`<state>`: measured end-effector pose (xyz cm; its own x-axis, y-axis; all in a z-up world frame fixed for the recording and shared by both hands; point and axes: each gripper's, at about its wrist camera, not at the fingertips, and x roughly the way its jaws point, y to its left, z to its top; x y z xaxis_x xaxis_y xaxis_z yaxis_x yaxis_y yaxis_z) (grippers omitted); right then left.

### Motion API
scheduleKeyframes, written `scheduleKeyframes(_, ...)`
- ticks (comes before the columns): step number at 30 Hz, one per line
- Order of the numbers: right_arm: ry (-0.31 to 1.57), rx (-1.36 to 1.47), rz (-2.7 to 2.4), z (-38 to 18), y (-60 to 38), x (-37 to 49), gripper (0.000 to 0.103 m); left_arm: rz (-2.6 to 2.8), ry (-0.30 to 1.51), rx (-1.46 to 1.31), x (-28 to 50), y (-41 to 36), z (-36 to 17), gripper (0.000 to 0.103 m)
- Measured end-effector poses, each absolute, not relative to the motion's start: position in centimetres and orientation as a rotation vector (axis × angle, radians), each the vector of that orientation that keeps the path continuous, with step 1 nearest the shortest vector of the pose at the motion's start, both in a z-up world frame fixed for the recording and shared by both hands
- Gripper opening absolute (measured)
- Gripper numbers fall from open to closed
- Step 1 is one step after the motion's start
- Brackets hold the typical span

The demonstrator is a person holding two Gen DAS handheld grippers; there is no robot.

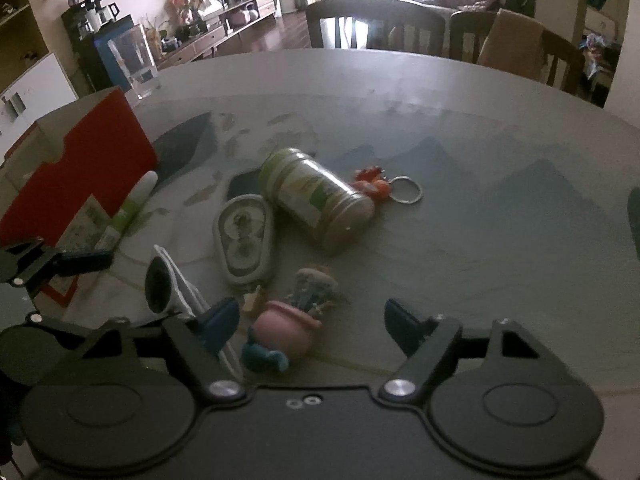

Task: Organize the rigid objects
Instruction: 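Grasp the white sunglasses with the left tool while the right tool grasps the pink pig figurine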

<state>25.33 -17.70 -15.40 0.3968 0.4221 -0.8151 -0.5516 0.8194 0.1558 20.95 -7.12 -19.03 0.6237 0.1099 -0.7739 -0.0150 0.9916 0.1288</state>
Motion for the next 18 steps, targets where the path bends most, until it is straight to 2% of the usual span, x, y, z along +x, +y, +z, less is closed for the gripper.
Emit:
scheduleKeyframes(4,1.010,-0.136,0.623,-15.8,-17.5,25.7,0.074,0.041,0.876,0.159,21.3,-7.7,-18.9,0.087)
scheduleKeyframes(5,1.017,-0.132,0.624,-15.9,-17.4,25.9,0.072,0.033,0.873,0.171,21.4,-7.8,-18.8,0.084)
scheduleKeyframes(6,1.022,-0.129,0.622,-16.0,-17.4,26.0,0.071,0.020,0.874,0.176,21.6,-7.9,-18.8,0.078)
scheduleKeyframes(10,1.030,-0.120,0.613,-16.2,-17.3,26.2,0.064,-0.005,0.881,0.173,21.9,-8.0,-18.8,0.067)
scheduleKeyframes(12,1.035,-0.107,0.622,-16.1,-17.3,26.3,0.059,-0.019,0.882,0.169,22.0,-8.1,-18.7,0.056)
scheduleKeyframes(15,1.042,-0.100,0.633,-16.0,-17.1,26.2,0.049,-0.041,0.881,0.180,22.1,-8.5,-18.6,0.044)
scheduleKeyframes(16,1.043,-0.098,0.635,-16.0,-17.1,26.1,0.046,-0.043,0.881,0.188,22.2,-8.7,-18.6,0.043)
scheduleKeyframes(18,1.041,-0.105,0.632,-15.9,-17.0,25.9,0.045,-0.052,0.880,0.200,22.3,-8.9,-18.6,0.033)
